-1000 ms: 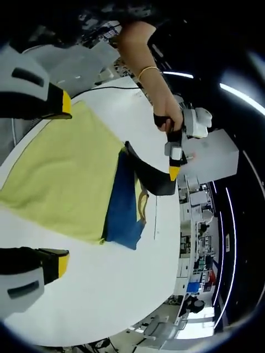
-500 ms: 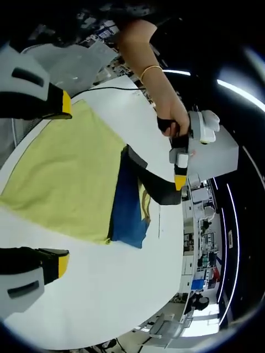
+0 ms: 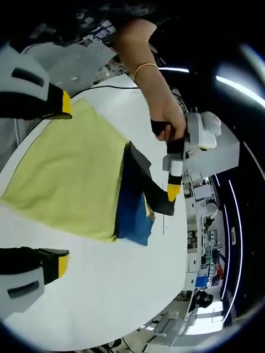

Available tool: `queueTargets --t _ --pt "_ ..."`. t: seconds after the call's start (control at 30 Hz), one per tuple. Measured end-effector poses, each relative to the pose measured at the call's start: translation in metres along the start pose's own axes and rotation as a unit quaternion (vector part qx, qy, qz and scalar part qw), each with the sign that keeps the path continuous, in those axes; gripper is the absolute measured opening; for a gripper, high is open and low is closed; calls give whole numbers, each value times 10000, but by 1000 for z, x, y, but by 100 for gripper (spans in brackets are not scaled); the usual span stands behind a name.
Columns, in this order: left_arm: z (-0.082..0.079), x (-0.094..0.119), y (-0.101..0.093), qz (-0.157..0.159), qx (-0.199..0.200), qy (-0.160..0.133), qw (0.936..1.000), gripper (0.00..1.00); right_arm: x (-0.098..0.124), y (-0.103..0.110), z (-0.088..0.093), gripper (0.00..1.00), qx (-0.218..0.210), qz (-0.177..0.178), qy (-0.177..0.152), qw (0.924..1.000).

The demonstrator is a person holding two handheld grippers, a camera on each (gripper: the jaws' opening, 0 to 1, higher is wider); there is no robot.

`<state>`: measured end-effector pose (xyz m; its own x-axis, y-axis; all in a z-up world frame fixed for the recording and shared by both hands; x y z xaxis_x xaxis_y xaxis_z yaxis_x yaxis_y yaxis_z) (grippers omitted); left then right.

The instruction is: Fold the garment on the visible template until the final outline fits inside the template.

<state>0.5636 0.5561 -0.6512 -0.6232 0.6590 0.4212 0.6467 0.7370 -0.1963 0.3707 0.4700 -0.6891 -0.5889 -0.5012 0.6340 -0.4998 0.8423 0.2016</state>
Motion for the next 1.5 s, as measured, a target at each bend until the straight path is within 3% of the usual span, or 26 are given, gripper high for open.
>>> queueTargets --t 0.33,0.67,0.83,1.0,1.13,1.5 --pt "37 -19 -21 261 -101 370 9989 1 -2 -5 3 98 -112 23 3 9999" --pt "55 -29 -33 384 -222 565 9974 1 -4 -6 9 98 -181 12 54 9998" --pt "67 -33 -47 748 -372 662 9943 3 -3 -6 8 98 -192 14 44 9998" --pt "76 -31 -56 929 -523 699 9918 20 -3 -5 6 98 -164 0 25 9999" --pt "76 -25 -59 1034 -669 612 9905 40 -2 -2 5 98 -42 -57 51 10000" --pt "73 9 -38 1028 -707 561 9906 77 -2 6 0 99 516 -393 222 9977"
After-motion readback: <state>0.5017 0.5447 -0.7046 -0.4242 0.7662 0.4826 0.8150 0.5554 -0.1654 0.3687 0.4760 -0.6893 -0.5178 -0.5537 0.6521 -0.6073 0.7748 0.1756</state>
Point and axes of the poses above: the point that each gripper's makers call its tool centre point, and the gripper's own axes: x roughly backward along the fingers, y roughly to its left, z roughly out of its underside, the point moved 1 cm from there along x, roughly backward along the fingers, and after that the axes turned 7 degrees about z, right-handed, at the moved point
